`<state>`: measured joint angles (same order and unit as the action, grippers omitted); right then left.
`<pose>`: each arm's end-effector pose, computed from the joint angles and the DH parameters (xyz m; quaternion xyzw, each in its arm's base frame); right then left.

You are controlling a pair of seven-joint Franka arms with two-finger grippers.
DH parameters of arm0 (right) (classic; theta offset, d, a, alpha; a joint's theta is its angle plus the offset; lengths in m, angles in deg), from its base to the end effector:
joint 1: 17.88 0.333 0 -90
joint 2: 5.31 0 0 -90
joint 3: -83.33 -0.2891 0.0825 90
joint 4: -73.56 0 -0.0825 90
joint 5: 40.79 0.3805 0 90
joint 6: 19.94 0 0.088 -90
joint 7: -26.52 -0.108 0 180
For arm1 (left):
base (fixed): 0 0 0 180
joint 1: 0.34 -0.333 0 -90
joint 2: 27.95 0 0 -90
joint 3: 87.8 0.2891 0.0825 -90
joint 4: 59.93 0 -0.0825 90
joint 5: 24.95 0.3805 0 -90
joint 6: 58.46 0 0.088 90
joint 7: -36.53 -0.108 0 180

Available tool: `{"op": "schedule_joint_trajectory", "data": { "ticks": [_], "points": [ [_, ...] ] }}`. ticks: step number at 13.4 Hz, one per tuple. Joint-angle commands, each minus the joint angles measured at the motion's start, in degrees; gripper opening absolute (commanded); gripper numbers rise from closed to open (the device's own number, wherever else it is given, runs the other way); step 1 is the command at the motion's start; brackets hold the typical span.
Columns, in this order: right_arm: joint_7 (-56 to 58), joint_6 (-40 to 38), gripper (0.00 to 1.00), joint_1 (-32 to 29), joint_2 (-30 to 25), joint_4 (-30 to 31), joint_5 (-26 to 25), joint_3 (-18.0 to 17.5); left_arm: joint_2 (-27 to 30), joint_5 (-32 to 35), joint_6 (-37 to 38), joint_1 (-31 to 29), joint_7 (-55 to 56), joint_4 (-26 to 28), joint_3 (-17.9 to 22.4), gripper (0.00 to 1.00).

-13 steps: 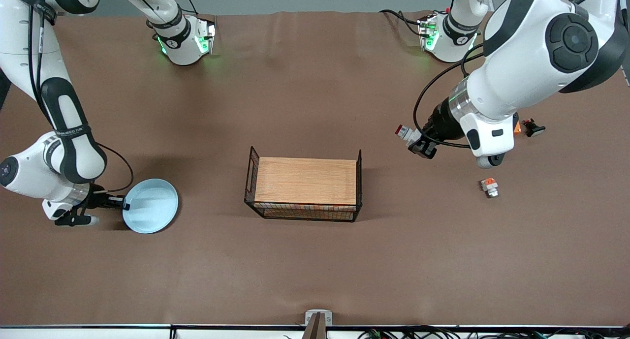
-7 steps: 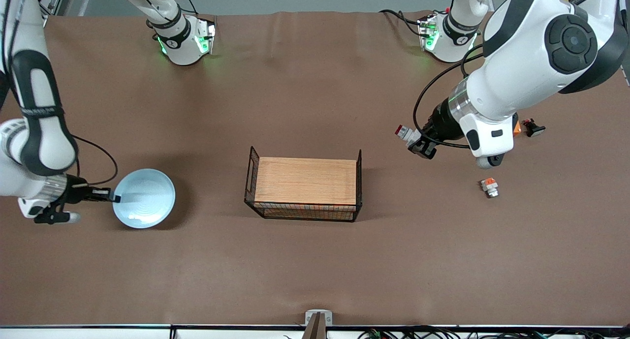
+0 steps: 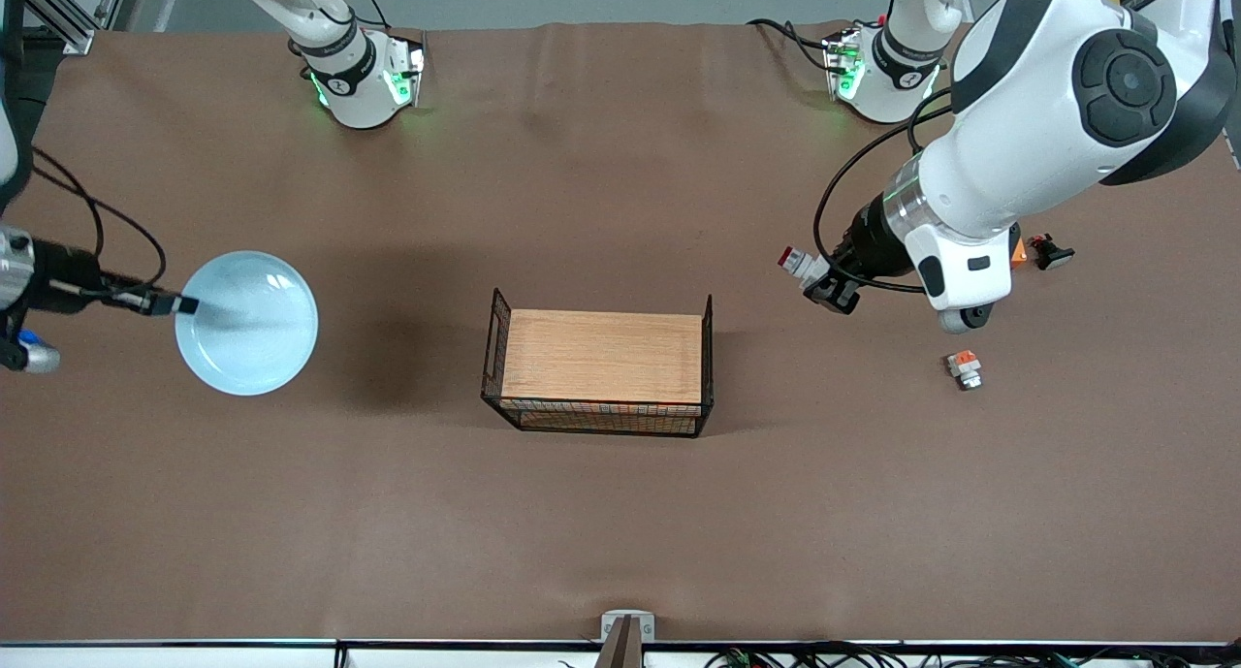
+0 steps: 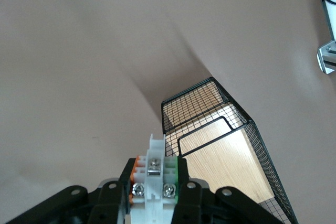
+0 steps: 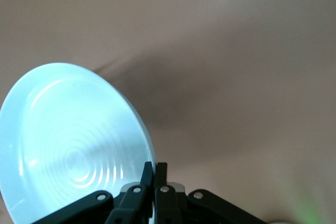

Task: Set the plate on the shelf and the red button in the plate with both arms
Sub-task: 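Lift the plate with the right gripper and carry it toward the basket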

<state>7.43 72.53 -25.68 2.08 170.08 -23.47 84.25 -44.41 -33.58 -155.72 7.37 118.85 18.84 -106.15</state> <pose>0.5723 -0.0560 0.4789 -0.9498 0.2573 0.1115 0.1385 0.5770 -0.2689 0.5399 0.8682 0.4810 -0.0820 0.0899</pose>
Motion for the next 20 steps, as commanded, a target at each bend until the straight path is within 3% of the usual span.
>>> {"op": "schedule_joint_trajectory", "data": {
  "ticks": [1, 4, 7, 12, 17, 20],
  "points": [
    [-26.88, -2.02, 0.0, 9.33, -6.76, 1.91, -4.65, -0.04, 0.38, 0.02, -0.47, -0.16, -0.4, 0.16, -0.1, 0.3],
    [-46.69, -1.25, 0.0, 18.13, -8.36, 1.74, -4.75, -0.04, 0.38, 0.02, -0.47, -0.16, -0.4, 0.15, -0.1, 0.3],
    [-66.1, 6.29, 0.0, 27.35, -8.18, 1.74, -4.75, -0.21, 0.38, 0.02, -0.47, -0.24, -0.49, 0.16, -0.1, 0.3],
    [-88.71, 13.69, 0.0, 41.08, -5.64, 1.82, -11.51, -0.13, 0.47, 0.02, -0.39, -0.24, -0.93, 0.24, -0.02, 0.3],
    [-111.83, 22.74, 0.0, 51.46, 2.87, 1.3, -21.25, -0.13, 0.47, 0.02, -0.39, -0.77, -1.37, 0.16, -0.1, 0.3],
    [-119.06, 23.11, 0.0, 55.15, 9.64, -2.82, -23.55, -0.04, 0.47, 0.02, -0.39, -0.77, -1.37, 0.24, -0.02, 0.3]
  ]
}}
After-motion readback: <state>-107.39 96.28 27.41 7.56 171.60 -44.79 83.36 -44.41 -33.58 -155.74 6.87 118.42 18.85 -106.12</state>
